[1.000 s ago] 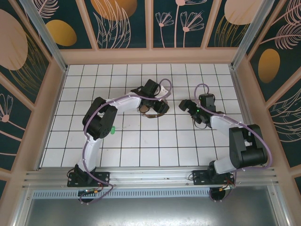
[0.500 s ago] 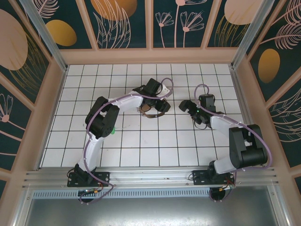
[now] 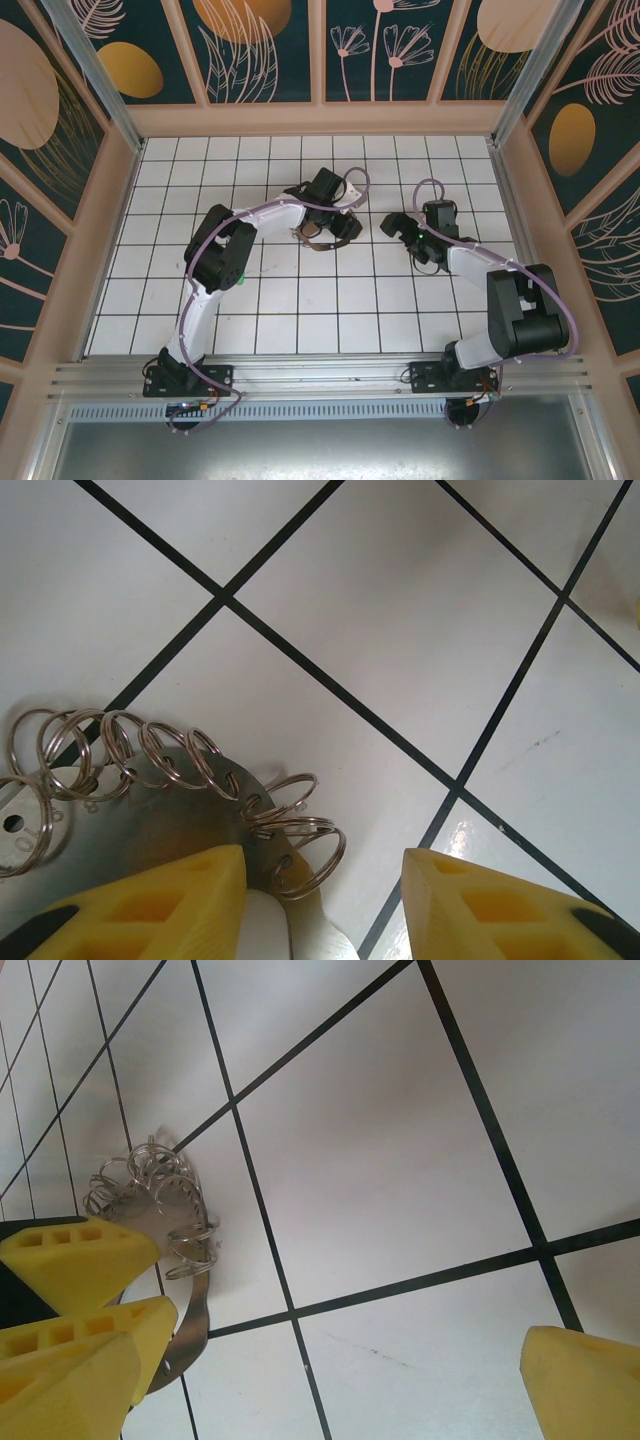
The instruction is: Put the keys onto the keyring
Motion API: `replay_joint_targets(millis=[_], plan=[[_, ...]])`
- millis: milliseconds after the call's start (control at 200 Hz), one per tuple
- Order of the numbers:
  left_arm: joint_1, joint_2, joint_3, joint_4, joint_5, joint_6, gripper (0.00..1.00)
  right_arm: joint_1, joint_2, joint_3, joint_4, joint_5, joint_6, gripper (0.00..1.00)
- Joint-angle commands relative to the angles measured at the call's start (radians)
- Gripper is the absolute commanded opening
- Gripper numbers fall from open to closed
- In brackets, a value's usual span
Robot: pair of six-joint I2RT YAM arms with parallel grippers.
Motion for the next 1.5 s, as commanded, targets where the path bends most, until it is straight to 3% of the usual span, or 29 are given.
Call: replay_joint_targets(millis=[0,555,856,1016,1181,1366,1496], plan=[[-0.009,0.028,0.032,-0.027,0.015,0.018,0.44,-0.005,-0.022,-0.009,-0.003,0.008,-0.002,0.98],[-0.010,0.056,0.051,-0.028,-0.019,0.022,0.41,-0.005,-0.024,-0.002,-0.001,0.002,-0.004,0.98],[-0.009,0.059,0.049,-0.030,-0.022,0.026,0.29,-0.005,-0.044,0.008,-0.004,-0.022,0.009,0.98],[-0.010,0.058,0.049,-0.034,-0.023,0.021,0.18,0.002,-0.088,0.041,-0.006,-0.043,0.054,0.99],[-0.011,0.050,0.042,-0.039,-0.027,0.011,0.13,0.045,-0.133,0.119,-0.044,0.010,0.103,0.99],[-0.010,0.043,0.049,-0.041,-0.045,0.006,0.01,0.121,-0.134,0.266,-0.116,0.120,0.134,0.99],[-0.011,0.026,0.059,-0.023,-0.021,-0.002,0.00,0.153,-0.137,0.356,-0.149,0.162,0.164,0.99]])
